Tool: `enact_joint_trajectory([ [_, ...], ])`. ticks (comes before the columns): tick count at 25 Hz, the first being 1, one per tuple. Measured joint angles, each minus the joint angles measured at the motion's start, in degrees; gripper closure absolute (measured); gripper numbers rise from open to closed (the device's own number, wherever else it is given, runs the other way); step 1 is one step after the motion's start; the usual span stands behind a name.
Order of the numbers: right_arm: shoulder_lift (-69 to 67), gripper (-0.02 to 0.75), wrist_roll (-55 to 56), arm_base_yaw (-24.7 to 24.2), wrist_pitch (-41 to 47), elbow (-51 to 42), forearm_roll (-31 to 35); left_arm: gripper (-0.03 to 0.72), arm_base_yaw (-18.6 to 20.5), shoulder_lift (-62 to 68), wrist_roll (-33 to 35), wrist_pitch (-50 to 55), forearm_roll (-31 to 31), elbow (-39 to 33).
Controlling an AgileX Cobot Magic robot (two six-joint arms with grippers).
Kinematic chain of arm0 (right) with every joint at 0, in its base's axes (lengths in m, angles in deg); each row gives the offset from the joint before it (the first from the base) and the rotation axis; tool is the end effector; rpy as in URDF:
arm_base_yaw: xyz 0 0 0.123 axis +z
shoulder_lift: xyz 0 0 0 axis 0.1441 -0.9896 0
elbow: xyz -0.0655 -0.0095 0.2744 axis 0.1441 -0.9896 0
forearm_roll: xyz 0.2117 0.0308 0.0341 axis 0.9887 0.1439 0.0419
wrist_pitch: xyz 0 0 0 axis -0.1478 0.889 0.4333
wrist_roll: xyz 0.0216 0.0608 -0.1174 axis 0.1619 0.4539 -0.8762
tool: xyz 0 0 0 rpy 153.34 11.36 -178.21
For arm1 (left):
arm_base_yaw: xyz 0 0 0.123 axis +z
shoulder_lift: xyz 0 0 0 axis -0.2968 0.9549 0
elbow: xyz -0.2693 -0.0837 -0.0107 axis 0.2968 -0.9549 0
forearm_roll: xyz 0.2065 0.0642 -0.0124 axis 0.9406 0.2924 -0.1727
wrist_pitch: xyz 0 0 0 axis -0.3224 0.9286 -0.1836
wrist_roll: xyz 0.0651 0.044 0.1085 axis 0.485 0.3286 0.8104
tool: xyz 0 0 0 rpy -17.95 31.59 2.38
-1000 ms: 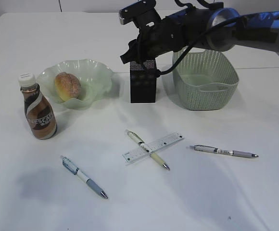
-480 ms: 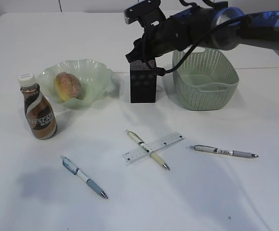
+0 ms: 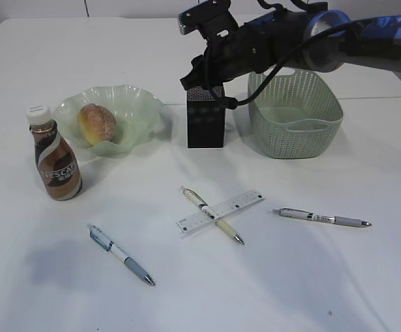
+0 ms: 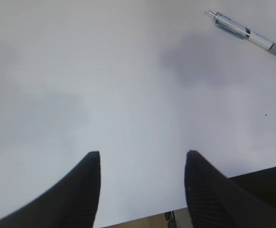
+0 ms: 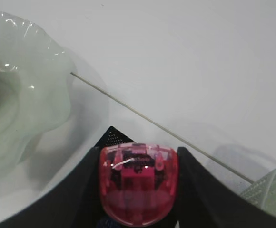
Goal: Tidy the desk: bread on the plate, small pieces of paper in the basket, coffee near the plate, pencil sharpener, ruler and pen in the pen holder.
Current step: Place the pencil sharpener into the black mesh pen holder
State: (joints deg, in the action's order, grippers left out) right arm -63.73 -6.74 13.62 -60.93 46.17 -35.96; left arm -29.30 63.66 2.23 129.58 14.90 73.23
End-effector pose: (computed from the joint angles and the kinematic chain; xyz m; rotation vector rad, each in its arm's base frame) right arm 0.5066 0.1957 0.1987 -0.6425 2.0488 0.0141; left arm 0.1373 -0.0204 0.2742 0.1612 2.6830 -0.0006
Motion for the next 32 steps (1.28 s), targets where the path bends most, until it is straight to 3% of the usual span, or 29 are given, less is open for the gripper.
enact_joint_trajectory([
  [16, 0.00, 0.330, 0.00, 0.00, 0.00, 0.00, 0.10, 0.294, 0.00, 0.00, 0.00, -0.07, 0.00, 0.00],
  [32, 0.81, 0.321, 0.00, 0.00, 2.39, 0.00, 0.10, 0.294, 0.00, 0.00, 0.00, -0.07, 0.00, 0.00],
])
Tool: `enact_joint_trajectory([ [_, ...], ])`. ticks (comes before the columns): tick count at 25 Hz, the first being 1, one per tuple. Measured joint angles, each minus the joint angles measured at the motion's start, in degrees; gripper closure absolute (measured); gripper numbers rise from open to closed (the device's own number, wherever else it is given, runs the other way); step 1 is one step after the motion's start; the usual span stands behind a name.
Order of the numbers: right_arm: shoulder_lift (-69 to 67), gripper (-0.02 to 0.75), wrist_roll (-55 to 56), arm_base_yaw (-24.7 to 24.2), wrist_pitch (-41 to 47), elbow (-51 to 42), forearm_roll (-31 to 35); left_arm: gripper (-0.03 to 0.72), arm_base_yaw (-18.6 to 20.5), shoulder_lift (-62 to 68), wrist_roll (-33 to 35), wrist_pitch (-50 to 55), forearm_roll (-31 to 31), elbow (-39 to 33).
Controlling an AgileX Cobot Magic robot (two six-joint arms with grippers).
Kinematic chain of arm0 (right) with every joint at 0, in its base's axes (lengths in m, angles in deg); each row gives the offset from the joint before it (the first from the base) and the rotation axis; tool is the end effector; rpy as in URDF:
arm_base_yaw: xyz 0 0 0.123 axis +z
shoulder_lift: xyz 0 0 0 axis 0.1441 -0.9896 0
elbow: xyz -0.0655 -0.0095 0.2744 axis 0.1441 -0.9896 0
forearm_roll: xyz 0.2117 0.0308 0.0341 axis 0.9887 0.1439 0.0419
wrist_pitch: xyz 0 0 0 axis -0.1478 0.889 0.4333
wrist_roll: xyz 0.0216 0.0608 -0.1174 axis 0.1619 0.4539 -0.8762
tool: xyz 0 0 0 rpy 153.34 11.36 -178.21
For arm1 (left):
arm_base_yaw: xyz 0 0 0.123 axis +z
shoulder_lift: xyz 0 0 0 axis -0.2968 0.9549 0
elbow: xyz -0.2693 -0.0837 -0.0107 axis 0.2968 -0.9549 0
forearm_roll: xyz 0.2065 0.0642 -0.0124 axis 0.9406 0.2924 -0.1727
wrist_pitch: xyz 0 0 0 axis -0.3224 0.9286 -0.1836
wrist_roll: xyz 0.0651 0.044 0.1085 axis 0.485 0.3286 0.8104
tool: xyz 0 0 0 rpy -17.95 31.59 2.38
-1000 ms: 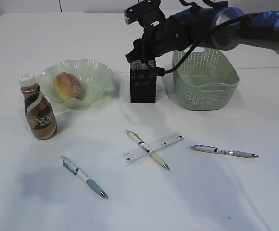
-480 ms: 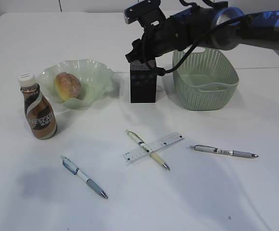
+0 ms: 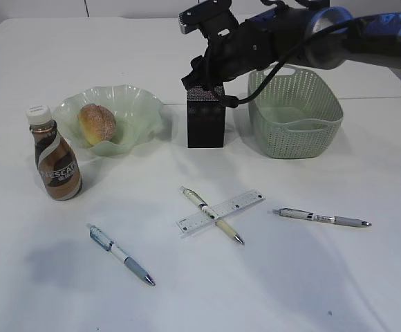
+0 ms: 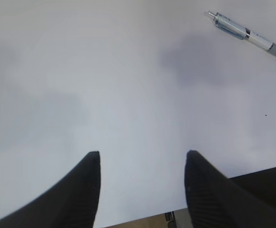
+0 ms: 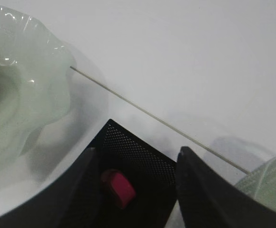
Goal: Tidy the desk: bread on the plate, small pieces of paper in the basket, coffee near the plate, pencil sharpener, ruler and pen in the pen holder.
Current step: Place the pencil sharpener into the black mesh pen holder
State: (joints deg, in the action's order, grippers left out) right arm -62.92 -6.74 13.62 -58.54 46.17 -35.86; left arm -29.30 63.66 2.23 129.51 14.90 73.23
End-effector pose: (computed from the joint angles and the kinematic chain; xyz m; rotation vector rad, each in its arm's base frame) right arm 0.5030 0.1933 0.2018 -0.6438 2.0765 0.0072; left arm 0.1375 -0.0204 0.2743 0.1612 2.6818 -0.0008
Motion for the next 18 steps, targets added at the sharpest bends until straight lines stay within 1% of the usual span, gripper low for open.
enact_joint_trajectory([
  [8, 6.29, 0.320, 0.00, 0.00, 10.58, 0.00, 2.15, 0.294, 0.00, 0.00, 0.00, 0.00, 0.00, 0.00],
  [10, 7.46, 0.321, 0.00, 0.00, 11.25, 0.00, 2.54, 0.294, 0.00, 0.00, 0.00, 0.00, 0.00, 0.00],
  [11, 8.47, 0.334, 0.00, 0.00, 14.79, 0.00, 2.63, 0.294, 0.00, 0.00, 0.00, 0.00, -0.11, 0.00],
  [13, 8.47, 0.335, 0.00, 0.00, 15.04, 0.00, 2.67, 0.294, 0.00, 0.00, 0.00, 0.00, -0.18, 0.00],
  [14, 10.50, 0.353, 0.00, 0.00, 19.75, 0.00, 2.77, 0.294, 0.00, 0.00, 0.00, 0.00, -0.18, 0.00],
  [15, 10.73, 0.354, 0.00, 0.00, 20.37, 0.00, 2.87, 0.294, 0.00, 0.00, 0.00, 0.00, -0.18, 0.00],
  [16, 11.56, 0.354, 0.00, 0.00, 23.46, 0.09, 3.00, 0.294, 0.00, 0.00, 0.00, 0.00, -0.18, 0.00],
  [18, 12.01, 0.354, 0.00, 0.00, 26.97, 0.09, 3.00, 0.294, 0.00, 0.00, 0.00, 0.00, -0.23, 0.00],
])
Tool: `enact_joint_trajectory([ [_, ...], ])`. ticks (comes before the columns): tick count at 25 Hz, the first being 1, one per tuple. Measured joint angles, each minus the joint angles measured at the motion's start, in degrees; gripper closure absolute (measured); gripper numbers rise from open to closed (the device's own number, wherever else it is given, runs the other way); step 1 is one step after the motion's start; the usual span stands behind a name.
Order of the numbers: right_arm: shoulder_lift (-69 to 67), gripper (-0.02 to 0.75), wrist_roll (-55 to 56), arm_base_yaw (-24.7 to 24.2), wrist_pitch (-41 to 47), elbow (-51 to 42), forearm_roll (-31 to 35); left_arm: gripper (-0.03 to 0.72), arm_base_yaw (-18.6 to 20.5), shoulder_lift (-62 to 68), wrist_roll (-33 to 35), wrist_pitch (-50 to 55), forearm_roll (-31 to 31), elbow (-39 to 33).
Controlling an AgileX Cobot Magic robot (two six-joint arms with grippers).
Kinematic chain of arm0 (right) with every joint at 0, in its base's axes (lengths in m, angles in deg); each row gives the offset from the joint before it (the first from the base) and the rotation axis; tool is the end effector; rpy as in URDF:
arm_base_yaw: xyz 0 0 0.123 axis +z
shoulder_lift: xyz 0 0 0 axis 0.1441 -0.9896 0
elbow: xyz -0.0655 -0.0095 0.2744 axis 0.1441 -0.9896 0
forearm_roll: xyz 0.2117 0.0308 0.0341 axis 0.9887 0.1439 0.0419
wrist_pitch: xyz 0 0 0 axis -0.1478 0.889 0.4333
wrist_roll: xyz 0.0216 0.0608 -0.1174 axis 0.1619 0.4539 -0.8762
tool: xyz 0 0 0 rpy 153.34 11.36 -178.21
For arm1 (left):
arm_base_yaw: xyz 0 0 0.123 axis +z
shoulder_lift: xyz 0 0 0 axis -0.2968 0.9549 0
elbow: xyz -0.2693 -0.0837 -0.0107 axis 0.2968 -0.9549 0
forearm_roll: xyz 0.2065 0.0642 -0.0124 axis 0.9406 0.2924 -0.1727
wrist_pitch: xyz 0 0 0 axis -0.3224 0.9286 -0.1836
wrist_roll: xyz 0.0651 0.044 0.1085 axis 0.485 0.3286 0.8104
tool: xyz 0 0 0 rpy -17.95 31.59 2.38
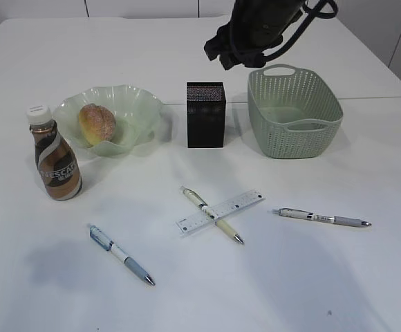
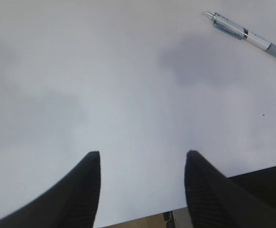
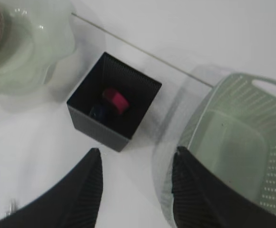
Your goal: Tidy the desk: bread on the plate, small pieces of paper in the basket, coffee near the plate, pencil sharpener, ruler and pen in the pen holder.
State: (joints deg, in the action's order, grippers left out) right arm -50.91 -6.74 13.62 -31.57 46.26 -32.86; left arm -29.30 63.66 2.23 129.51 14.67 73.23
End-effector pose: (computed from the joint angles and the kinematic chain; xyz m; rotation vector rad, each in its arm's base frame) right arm 0.4441 0.1653 0.2624 -0.6230 2.3500 -0.0165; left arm 0.1374 -0.0209 0.2743 0.1600 2.6825 -0.0062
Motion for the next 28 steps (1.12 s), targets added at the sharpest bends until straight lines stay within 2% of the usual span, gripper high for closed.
enact_joint_trajectory([
  [4, 0.95, 0.354, 0.00, 0.00, 7.95, 0.00, 0.36, 0.294, 0.00, 0.00, 0.00, 0.00, -0.09, 0.00],
  [11, 3.03, 0.358, 0.00, 0.00, 15.68, 0.00, 0.66, 0.294, 0.00, 0.00, 0.00, 0.00, -0.13, 0.00],
  [19, 8.29, 0.363, 0.10, -0.37, 16.74, 0.00, 0.00, 0.294, 0.00, 0.00, 0.00, -0.07, -1.95, 0.00],
  [26, 10.90, 0.363, 1.40, -5.25, 18.23, 0.00, -0.23, 0.294, 0.00, 0.00, -0.04, -0.78, -2.69, 0.00],
  [28, 11.65, 0.364, 1.63, -8.34, 19.02, 0.00, -0.36, 0.294, 0.00, 0.00, -0.04, -1.54, -3.22, 0.00],
])
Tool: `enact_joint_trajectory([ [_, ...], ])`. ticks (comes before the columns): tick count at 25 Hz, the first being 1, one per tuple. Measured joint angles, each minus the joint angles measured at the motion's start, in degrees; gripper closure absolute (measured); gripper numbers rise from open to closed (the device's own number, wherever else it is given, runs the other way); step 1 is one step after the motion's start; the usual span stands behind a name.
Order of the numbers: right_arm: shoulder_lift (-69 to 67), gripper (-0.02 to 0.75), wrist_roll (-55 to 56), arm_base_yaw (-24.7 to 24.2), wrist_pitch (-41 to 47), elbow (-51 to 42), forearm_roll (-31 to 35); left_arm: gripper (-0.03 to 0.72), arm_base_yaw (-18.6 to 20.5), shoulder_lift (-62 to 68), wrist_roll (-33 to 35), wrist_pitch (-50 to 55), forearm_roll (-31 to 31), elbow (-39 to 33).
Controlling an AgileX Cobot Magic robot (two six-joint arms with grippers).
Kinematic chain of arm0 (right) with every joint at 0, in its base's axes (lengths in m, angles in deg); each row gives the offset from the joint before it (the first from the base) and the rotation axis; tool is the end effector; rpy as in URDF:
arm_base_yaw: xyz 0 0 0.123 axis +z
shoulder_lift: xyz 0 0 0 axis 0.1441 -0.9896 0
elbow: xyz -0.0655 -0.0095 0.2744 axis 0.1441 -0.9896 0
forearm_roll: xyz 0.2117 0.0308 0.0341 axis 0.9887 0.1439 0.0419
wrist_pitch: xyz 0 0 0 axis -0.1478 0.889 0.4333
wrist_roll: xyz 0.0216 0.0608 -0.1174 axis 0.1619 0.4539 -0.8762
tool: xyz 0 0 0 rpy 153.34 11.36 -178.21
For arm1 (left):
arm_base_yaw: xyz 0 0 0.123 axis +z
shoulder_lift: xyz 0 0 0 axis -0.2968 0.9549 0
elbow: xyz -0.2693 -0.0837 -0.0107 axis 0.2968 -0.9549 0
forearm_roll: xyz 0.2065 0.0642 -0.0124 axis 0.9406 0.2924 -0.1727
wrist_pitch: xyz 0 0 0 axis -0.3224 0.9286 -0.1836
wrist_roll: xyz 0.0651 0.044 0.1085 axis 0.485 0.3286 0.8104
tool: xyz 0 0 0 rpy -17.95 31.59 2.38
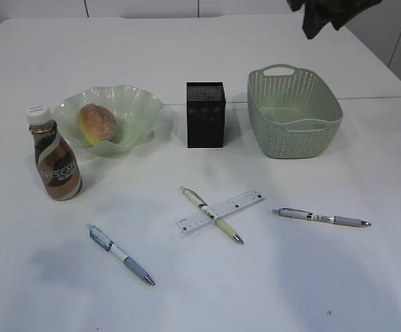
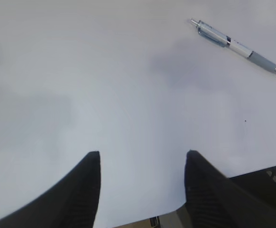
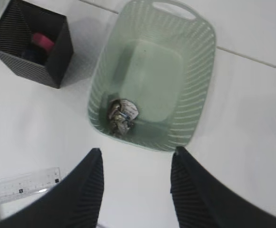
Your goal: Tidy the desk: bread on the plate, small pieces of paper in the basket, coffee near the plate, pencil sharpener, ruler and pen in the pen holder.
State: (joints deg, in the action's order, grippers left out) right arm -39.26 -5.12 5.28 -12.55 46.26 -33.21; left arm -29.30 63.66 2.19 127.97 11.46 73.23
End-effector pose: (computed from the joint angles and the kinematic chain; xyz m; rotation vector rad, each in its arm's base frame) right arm 0.3955 0.0789 0.3257 -0.3956 2.5272 -0.1053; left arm 0.1391 -0.0282 0.2756 0.1406 2.6642 -0.0860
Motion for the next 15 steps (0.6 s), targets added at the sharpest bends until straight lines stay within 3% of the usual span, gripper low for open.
enact_joint_trajectory([
  [8, 1.48, 0.364, 0.18, -8.64, 0.67, 0.00, 1.31, 0.294, 0.00, 0.87, 6.16, -3.82, -7.72, 0.00],
  [15, 1.48, 0.365, 0.24, -11.16, 4.59, -0.24, 3.87, 0.294, 0.00, 7.22, 9.87, -5.58, -12.78, 0.00],
])
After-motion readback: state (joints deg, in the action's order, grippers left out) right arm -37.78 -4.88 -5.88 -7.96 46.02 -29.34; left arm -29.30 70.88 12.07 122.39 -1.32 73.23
